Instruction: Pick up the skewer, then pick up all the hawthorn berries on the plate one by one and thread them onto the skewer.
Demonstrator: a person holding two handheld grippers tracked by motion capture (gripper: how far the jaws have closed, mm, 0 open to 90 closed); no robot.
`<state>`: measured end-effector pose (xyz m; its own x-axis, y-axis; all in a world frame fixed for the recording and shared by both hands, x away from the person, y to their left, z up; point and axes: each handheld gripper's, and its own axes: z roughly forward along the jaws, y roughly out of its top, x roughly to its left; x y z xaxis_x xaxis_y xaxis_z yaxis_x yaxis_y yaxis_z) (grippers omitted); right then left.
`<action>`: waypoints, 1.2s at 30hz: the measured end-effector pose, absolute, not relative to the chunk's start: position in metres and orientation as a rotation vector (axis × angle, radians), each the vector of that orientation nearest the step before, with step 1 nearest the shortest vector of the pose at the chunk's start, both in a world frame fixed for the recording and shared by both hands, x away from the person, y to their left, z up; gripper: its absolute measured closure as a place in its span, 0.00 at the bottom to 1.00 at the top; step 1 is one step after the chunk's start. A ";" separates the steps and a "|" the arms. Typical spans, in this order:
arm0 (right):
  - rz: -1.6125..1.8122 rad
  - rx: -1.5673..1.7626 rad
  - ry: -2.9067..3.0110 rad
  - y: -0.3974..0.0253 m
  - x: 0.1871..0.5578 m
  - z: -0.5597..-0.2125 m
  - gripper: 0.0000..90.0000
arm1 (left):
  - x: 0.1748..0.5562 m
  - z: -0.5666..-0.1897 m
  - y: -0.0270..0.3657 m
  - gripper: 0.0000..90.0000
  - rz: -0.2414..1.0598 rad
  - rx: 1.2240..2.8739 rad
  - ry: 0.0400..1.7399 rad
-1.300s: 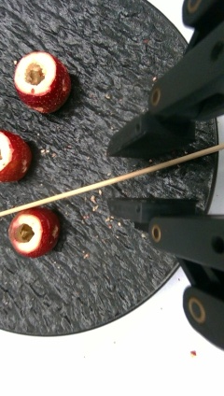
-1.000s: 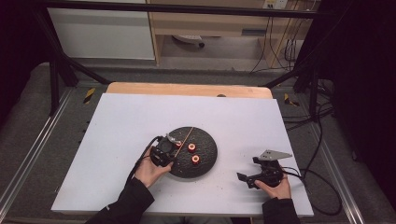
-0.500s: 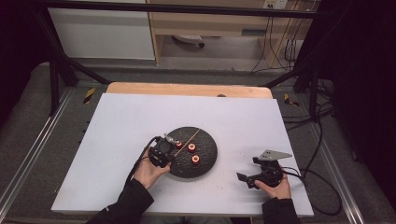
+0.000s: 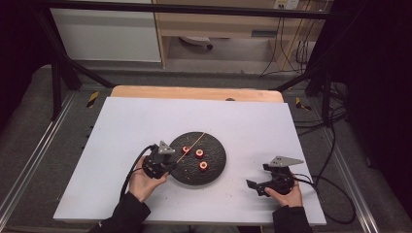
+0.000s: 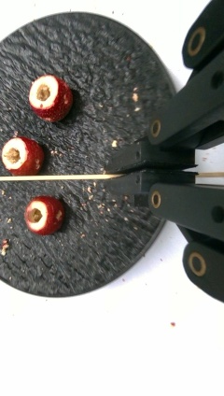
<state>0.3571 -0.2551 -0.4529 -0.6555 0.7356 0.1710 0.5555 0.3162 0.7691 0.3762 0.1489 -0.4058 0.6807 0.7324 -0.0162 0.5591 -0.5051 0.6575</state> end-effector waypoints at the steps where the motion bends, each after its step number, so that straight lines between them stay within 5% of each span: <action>1: 1.251 1.183 2.371 -0.255 0.357 -0.453 0.01 | 0.374 -0.405 0.152 0.98 0.350 2.234 0.982; 19: 1.239 1.211 2.365 -0.253 0.357 -0.454 0.01 | 0.339 -0.419 0.219 0.98 0.359 2.060 0.887; 36: 1.245 1.214 2.372 -0.240 0.358 -0.453 0.01 | 0.330 -0.434 0.243 0.98 0.374 1.995 0.884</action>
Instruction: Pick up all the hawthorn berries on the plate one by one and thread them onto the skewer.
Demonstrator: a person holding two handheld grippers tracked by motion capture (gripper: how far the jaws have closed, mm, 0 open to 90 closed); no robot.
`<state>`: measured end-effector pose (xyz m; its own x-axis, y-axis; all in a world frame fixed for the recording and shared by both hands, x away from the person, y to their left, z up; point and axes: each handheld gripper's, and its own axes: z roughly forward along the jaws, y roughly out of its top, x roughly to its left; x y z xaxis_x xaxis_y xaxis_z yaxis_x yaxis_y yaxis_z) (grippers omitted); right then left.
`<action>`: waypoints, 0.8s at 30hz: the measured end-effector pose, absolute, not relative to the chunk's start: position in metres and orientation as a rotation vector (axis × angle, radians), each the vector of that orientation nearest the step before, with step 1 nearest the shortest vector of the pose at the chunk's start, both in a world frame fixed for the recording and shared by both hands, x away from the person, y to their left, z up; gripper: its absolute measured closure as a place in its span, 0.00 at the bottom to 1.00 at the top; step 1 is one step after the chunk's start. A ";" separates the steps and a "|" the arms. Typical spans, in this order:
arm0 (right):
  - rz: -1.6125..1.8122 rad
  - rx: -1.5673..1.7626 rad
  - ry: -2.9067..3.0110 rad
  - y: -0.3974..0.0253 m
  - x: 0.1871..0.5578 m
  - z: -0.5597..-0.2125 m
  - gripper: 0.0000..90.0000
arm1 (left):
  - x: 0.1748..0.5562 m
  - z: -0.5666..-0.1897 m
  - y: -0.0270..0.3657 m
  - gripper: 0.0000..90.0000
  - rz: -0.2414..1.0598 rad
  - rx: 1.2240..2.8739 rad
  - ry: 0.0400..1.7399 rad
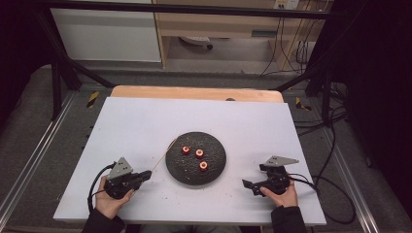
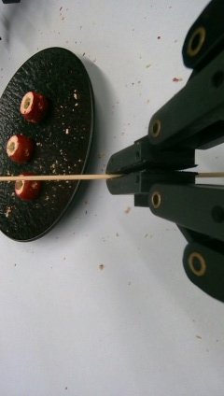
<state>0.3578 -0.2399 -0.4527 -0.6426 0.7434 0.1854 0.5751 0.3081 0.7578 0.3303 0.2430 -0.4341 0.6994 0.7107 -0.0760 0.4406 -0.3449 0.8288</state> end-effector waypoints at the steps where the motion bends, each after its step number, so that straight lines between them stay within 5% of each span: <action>1: 1.243 1.214 2.371 -0.238 0.358 -0.452 0.01 | 0.330 -0.435 0.244 0.98 0.366 1.994 0.882; 24: 1.153 1.068 2.454 -0.157 0.377 -0.414 0.03 | 0.333 -0.439 0.247 0.98 0.338 1.974 0.897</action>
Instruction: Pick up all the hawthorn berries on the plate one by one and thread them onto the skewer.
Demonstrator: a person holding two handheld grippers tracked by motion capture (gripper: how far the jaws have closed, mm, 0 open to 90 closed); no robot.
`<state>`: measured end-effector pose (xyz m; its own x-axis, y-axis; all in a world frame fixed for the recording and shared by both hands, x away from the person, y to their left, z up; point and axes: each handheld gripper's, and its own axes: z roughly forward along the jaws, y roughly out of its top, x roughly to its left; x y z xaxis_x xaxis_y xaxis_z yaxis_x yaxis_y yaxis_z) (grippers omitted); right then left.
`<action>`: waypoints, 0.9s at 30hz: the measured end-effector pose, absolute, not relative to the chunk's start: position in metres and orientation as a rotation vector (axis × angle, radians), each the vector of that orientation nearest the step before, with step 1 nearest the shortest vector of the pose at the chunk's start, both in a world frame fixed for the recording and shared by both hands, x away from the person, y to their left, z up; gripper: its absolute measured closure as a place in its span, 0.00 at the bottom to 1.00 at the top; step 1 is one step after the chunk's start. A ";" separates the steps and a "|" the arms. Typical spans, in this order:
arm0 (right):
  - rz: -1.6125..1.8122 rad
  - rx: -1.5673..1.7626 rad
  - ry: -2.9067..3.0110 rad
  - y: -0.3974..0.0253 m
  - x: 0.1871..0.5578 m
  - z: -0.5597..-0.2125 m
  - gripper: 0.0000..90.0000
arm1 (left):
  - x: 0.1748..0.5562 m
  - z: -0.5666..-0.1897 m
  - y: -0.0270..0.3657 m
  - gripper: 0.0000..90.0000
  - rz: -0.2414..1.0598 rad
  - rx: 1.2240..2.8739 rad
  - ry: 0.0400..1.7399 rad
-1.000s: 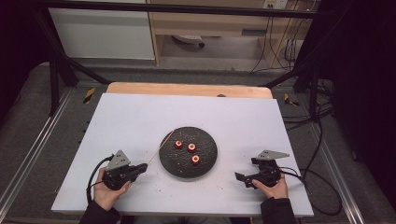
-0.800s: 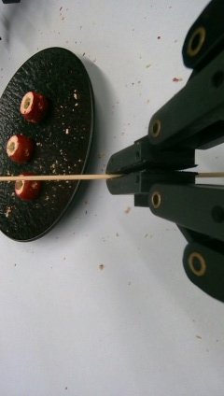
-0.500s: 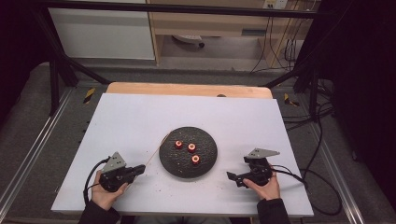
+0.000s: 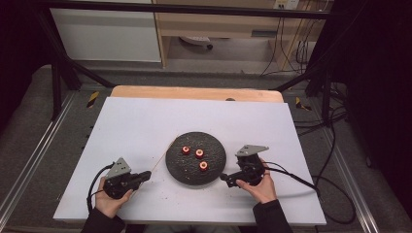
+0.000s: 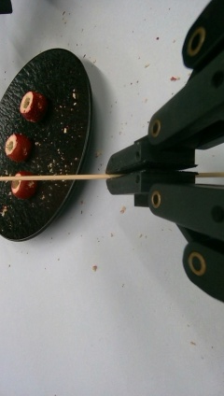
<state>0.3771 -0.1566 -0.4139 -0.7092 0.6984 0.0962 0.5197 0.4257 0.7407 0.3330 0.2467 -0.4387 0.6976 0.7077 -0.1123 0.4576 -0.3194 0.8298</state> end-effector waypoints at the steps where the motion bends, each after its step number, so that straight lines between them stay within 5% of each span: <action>1: 1.144 1.068 2.460 -0.152 0.379 -0.412 0.03 | 0.333 -0.439 0.247 0.98 0.338 1.975 0.898; 10: 1.008 1.022 2.541 -0.122 0.393 -0.405 0.10 | 0.333 -0.439 0.246 0.98 0.338 1.978 0.897; 27: 0.804 0.930 2.772 -0.070 0.421 -0.399 0.39 | 0.333 -0.438 0.243 0.98 0.329 2.001 0.878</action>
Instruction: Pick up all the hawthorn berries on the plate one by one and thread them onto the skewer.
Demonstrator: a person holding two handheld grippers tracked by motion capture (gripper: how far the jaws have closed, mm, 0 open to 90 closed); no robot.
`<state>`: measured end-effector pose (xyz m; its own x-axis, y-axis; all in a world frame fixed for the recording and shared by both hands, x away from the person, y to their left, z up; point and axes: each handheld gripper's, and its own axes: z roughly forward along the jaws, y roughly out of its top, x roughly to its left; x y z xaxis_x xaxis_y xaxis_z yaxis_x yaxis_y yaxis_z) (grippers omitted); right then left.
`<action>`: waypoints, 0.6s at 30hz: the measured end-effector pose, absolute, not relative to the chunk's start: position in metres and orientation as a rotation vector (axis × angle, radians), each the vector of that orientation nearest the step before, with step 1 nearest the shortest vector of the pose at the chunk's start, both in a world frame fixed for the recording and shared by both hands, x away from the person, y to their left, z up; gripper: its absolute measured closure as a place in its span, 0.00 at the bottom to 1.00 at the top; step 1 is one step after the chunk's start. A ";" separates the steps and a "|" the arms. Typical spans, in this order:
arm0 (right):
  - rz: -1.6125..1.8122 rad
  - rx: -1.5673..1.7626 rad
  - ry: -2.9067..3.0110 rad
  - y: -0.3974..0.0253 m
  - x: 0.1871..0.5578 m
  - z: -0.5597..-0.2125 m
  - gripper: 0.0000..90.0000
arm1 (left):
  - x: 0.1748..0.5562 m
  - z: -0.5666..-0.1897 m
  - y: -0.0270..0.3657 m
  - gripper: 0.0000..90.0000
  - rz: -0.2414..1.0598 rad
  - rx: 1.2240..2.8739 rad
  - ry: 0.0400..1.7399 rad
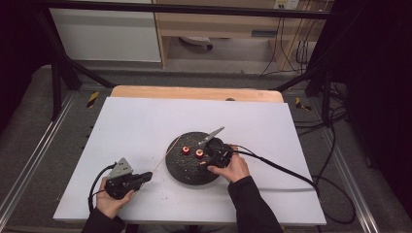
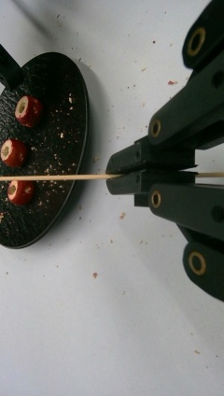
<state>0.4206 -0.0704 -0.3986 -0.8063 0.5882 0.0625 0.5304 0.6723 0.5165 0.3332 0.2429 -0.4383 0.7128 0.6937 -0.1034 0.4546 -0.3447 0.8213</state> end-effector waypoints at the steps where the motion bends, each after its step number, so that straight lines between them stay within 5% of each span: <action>1: 0.785 0.920 2.789 -0.069 0.422 -0.399 0.42 | 0.333 -0.438 0.243 0.98 0.328 2.001 0.878; 18: 0.678 0.866 2.887 -0.064 0.433 -0.411 0.66 | 0.334 -0.438 0.241 0.98 0.329 2.010 0.872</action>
<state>0.4331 -0.0644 -0.4114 -0.8417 0.5348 0.0740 0.5118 0.7468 0.4246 0.3339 0.2411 -0.4383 0.7167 0.6904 -0.0987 0.4527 -0.3528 0.8189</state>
